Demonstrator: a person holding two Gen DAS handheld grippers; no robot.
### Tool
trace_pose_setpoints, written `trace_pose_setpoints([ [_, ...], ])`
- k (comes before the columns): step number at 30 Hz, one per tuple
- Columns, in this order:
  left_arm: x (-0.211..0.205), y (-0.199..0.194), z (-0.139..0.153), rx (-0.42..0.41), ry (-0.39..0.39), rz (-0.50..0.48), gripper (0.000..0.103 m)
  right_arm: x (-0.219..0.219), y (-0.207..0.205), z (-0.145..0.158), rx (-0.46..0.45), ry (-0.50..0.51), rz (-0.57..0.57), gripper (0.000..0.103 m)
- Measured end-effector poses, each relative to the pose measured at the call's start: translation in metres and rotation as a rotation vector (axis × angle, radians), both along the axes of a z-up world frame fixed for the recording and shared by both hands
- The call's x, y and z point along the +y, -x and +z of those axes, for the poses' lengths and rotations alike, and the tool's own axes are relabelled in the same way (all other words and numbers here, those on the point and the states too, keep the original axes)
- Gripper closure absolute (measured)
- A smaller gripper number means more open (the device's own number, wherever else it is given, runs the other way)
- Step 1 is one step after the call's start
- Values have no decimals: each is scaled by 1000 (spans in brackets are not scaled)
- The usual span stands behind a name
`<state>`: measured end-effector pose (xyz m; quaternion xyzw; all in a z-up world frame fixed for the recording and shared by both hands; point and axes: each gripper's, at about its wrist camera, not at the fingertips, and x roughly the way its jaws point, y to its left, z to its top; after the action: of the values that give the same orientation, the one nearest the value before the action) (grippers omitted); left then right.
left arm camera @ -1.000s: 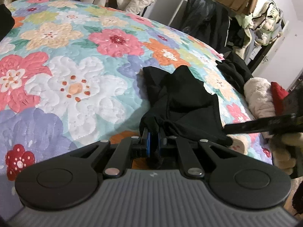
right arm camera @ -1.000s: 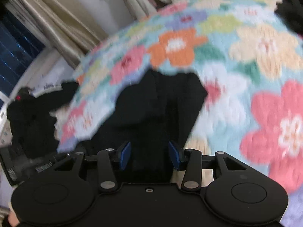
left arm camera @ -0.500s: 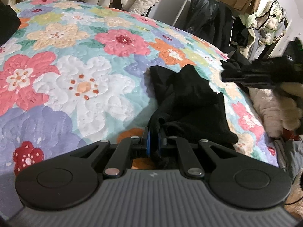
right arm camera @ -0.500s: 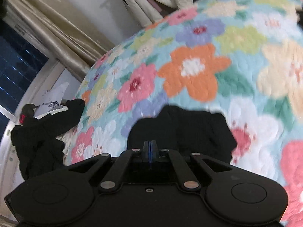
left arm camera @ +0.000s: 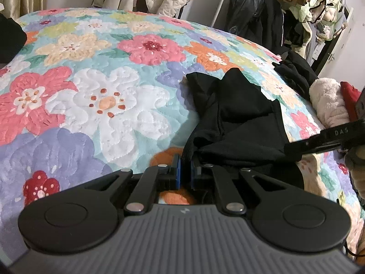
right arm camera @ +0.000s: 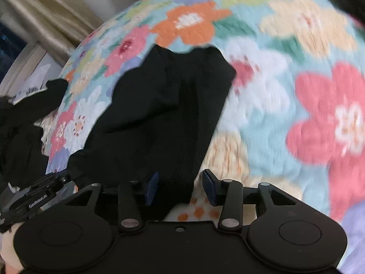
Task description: Fold clothes
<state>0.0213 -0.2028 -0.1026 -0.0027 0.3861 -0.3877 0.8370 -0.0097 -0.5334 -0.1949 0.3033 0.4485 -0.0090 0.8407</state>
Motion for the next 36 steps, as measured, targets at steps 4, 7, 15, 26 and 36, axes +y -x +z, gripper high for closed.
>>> trace_pose_setpoints([
  [4,0,1,2,-1,2,16,96,4,9,4,-98,32,15,93],
  [7,-2,-4,6,4,28,31,96,11,9,16,-105,99,43,94],
  [15,6,-13,10,31,59,66,96,-13,-10,34,-201,-106,-7,95],
  [26,9,-15,-5,66,16,87,95,-16,-118,63,-378,-106,80,96],
  [36,38,-16,-4,128,98,124,94,-7,-72,46,-310,71,49,52],
])
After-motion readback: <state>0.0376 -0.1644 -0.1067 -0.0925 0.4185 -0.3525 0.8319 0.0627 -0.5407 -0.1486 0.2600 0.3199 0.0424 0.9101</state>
